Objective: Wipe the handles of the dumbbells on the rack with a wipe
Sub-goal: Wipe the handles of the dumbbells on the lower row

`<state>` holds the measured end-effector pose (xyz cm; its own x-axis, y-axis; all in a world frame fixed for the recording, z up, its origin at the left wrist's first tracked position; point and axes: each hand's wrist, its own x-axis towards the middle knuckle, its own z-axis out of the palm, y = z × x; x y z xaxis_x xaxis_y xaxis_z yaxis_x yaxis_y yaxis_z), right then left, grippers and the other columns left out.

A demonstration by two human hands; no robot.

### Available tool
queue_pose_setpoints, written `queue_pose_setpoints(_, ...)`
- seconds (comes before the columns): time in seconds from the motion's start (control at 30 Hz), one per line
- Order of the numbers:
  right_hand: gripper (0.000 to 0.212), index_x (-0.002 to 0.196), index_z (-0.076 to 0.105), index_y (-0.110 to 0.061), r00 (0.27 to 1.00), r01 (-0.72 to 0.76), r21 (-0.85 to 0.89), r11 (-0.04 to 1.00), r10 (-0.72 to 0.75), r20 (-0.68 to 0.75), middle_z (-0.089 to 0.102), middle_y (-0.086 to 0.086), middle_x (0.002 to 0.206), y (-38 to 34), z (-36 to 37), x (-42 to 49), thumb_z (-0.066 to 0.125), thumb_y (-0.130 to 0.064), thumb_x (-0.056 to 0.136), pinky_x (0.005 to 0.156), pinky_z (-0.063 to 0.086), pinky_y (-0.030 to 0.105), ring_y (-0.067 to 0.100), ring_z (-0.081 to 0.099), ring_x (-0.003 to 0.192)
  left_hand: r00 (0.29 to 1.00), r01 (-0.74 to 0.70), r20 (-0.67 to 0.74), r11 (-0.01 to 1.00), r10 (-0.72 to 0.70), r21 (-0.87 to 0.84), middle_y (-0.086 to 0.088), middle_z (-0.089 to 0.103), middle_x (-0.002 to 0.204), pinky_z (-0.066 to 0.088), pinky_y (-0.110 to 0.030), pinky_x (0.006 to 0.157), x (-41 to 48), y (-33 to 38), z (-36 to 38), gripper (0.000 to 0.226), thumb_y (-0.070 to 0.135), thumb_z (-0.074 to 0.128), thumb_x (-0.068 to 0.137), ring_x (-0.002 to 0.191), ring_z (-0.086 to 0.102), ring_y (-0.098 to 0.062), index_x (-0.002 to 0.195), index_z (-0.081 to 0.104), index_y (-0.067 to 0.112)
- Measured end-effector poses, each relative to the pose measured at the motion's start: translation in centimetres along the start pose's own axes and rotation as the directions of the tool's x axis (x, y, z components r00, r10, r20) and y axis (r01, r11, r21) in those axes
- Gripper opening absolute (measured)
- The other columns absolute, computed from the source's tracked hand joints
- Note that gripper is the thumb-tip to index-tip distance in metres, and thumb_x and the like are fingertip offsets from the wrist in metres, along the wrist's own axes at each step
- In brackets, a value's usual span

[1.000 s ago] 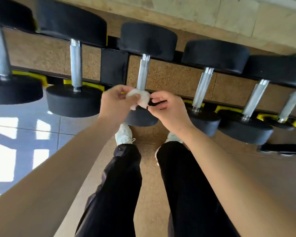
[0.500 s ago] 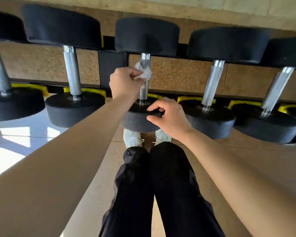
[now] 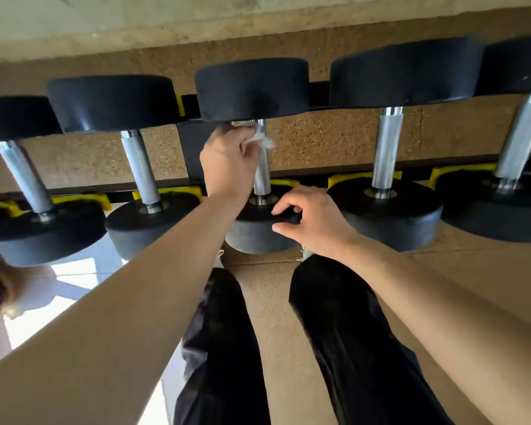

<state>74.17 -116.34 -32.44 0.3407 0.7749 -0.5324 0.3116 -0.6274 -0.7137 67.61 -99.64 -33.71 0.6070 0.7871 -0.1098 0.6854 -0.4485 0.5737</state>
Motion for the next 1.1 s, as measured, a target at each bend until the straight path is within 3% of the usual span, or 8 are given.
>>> queue_pose_setpoints(0.13, 0.023, 0.099, 0.073, -0.025, 0.999, -0.037, 0.008, 0.999, 0.037, -0.014, 0.064, -0.010, 0.100, 0.0, 0.2, 0.0, 0.083, -0.026, 0.079, 0.070, 0.035, 0.012, 0.007, 0.050, 0.090, 0.921, -0.374, 0.142, 0.926, 0.364, 0.056, -0.008, 0.070, 0.089, 0.059, -0.042, 0.073, -1.8, -2.7, 0.8, 0.013, 0.002, 0.074, 0.081, 0.084, 0.067, -0.034, 0.090, 0.079, 0.009)
queue_pose_setpoints(0.3, 0.023, 0.098, 0.074, -0.023, 0.995, -0.097, 0.065, 0.993, 0.099, -0.028, 0.058, -0.020, 0.093, -0.8, 0.2, -0.3, 0.083, -0.018, 0.078, 0.074, 0.035, -0.001, -0.014, 0.049, 0.087, 0.721, -0.458, 0.620, 0.884, 0.308, 0.094, -0.006, 0.065, 0.099, 0.055, -0.046, 0.081, -2.3, -2.7, -0.2, 0.021, 0.010, 0.066, 0.091, 0.098, 0.063, -0.031, 0.105, 0.078, 0.019)
queue_pose_setpoints(0.4, 0.022, 0.097, 0.074, -0.021, 0.992, -0.115, 0.098, 0.988, 0.119, -0.032, 0.056, -0.023, 0.093, -0.9, 0.4, -0.4, 0.083, -0.016, 0.078, 0.073, 0.033, -0.003, -0.024, 0.046, 0.088, 0.752, -0.465, 0.535, 0.885, 0.385, 0.017, -0.003, 0.064, 0.094, 0.055, -0.047, 0.079, -2.0, -2.4, -0.5, 0.016, 0.013, 0.066, 0.093, 0.094, 0.061, -0.028, 0.101, 0.077, 0.019)
queue_pose_setpoints(0.57, 0.024, 0.096, 0.073, -0.029, 0.983, -0.186, 0.120, 0.975, 0.186, 0.012, 0.065, -0.019, 0.095, -0.7, 0.2, 0.2, 0.084, -0.021, 0.076, 0.071, 0.036, 0.003, -0.011, 0.053, 0.085, 0.938, -0.261, 0.235, 0.965, 0.254, -0.003, -0.005, 0.069, 0.102, 0.054, -0.039, 0.079, -0.7, -2.7, 0.1, 0.015, 0.013, 0.069, 0.090, 0.093, 0.064, -0.026, 0.103, 0.077, 0.016)
queue_pose_setpoints(0.73, 0.028, 0.108, 0.070, -0.021, 0.961, -0.265, 0.255, 0.930, 0.277, -0.011, 0.071, -0.009, 0.100, -0.7, -1.1, 1.9, 0.080, -0.018, 0.082, 0.075, 0.050, 0.020, -0.006, 0.063, 0.076, 0.797, -0.112, 0.597, 0.994, 0.090, 0.000, -0.001, 0.072, 0.104, 0.048, -0.031, 0.077, -1.6, -4.0, -0.9, 0.019, 0.026, 0.068, 0.093, 0.094, 0.066, -0.022, 0.109, 0.076, 0.020)
queue_pose_setpoints(0.8, 0.045, 0.121, 0.062, -0.022, 0.967, -0.241, 0.237, 0.941, 0.254, -0.027, 0.065, -0.009, 0.115, -1.1, -1.2, 2.4, 0.082, -0.020, 0.080, 0.078, 0.053, 0.020, 0.000, 0.068, 0.081, 0.771, 0.092, 0.636, 0.994, -0.036, -0.055, 0.001, 0.074, 0.099, 0.052, -0.031, 0.077, -2.3, -4.5, -1.4, 0.018, 0.032, 0.065, 0.096, 0.092, 0.068, -0.018, 0.106, 0.076, 0.022)
queue_pose_setpoints(0.93, 0.059, 0.131, 0.058, -0.020, 0.989, -0.144, 0.287, 0.947, 0.146, 0.014, 0.066, -0.006, 0.121, -2.7, -0.4, 3.1, 0.084, -0.018, 0.078, 0.081, 0.057, 0.021, 0.004, 0.071, 0.088, 0.715, 0.609, 0.659, 0.672, -0.235, -0.421, 0.005, 0.073, 0.084, 0.050, -0.021, 0.070, -3.5, -4.3, -2.8, 0.014, 0.029, 0.062, 0.100, 0.078, 0.067, -0.009, 0.093, 0.072, 0.022)
queue_pose_setpoints(1.1, 0.029, 0.110, 0.068, -0.009, 0.997, -0.074, 0.293, 0.953, 0.077, 0.002, 0.073, 0.002, 0.102, -3.7, 0.7, 3.6, 0.079, -0.016, 0.084, 0.079, 0.060, 0.027, 0.012, 0.072, 0.089, 0.647, 0.744, 0.744, 0.349, -0.168, -0.569, -0.003, 0.076, 0.083, 0.056, -0.024, 0.071, -3.9, -3.5, -4.1, 0.010, 0.020, 0.061, 0.100, 0.075, 0.071, -0.014, 0.097, 0.067, 0.012)
